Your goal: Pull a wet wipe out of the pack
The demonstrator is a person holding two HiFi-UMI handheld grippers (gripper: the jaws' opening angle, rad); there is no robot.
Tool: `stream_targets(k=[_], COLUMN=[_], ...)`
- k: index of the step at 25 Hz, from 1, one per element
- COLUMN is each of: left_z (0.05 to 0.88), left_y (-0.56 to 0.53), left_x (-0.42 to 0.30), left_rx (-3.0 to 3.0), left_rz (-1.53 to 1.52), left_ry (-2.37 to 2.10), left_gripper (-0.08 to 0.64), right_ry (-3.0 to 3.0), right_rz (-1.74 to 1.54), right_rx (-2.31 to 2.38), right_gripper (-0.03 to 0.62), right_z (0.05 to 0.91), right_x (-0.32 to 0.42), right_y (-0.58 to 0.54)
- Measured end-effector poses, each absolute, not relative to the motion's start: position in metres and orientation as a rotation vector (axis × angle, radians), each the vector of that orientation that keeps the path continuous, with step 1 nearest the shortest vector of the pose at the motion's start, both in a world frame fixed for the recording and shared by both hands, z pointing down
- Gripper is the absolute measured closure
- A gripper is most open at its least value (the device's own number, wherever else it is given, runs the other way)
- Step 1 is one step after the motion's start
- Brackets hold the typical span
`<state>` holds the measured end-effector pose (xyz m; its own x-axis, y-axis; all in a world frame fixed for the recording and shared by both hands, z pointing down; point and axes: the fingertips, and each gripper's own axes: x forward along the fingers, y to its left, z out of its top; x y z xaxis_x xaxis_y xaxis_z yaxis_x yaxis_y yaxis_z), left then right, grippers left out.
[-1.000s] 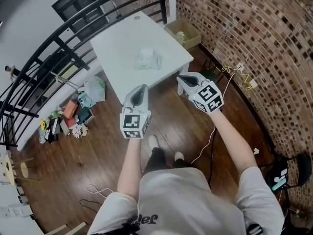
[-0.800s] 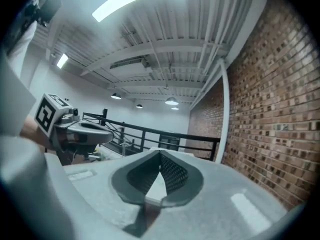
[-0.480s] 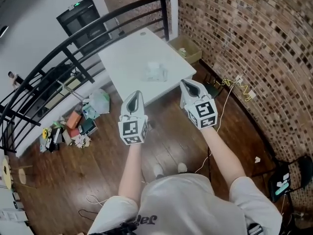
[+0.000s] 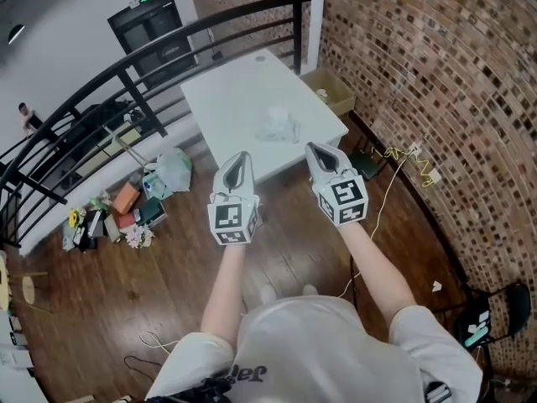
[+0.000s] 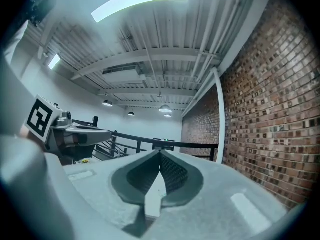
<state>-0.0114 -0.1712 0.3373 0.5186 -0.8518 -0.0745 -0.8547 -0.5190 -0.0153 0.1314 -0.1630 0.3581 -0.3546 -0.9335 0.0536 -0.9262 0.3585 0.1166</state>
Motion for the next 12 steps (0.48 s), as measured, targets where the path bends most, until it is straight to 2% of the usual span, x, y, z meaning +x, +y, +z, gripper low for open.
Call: stream_targets(k=[12], left_z=[0.346], left_y=[-0.190], left_x=[-0.011], left_rx=[-2.731], left_rz=[0.083], left_ry=[1.478], left_gripper=[0.548], right_ry=[-2.463], right_rz=[-0.079], right_rx=[1.719], right_gripper=[0.600], right_z=[0.369], right_x=[0.128], right_y=[-0.176])
